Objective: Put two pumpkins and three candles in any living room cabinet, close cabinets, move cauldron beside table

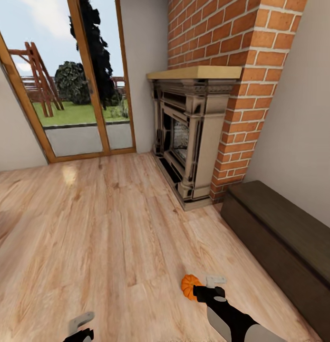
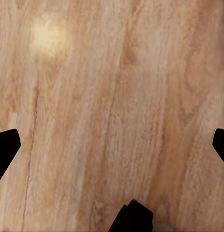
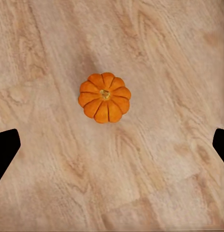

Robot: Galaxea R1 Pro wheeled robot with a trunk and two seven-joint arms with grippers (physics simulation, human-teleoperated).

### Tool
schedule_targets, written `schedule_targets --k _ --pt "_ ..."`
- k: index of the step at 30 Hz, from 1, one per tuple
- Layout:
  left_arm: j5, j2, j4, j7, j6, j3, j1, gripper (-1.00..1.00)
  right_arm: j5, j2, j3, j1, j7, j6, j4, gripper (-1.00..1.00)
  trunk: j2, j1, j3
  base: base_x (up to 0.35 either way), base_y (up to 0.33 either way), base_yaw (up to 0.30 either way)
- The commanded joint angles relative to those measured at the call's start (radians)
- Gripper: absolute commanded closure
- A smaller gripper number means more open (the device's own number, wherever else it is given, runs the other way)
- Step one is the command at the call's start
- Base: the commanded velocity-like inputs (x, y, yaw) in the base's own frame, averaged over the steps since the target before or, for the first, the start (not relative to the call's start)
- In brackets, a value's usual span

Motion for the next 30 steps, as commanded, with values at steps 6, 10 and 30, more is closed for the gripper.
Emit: schedule_targets --k 6,10,30 --pt "0.004 0.002 -0.003 0.008 0.006 -0.009 0.0 -1.0 -0.009 0.0 0.008 -0.001 -0.007 -0.001 0.0 -1.0 0.0 0.0 -0.007 0.0 0.0 -0.216" --pt "0.004 0.002 -0.003 0.008 0.006 -0.009 0.0 -1.0 -0.009 0.0 0.008 -0.001 -0.007 -0.001 0.0 -1.0 0.0 0.0 -0.011 0.0 0.0 -0.216" --pt "0.003 0.003 -0.003 0.008 0.006 -0.01 0.0 -1.0 -0.009 0.0 0.008 -0.002 -0.007 -0.002 0.0 -1.0 0.0 0.0 -0.032 0.013 0.005 -0.216"
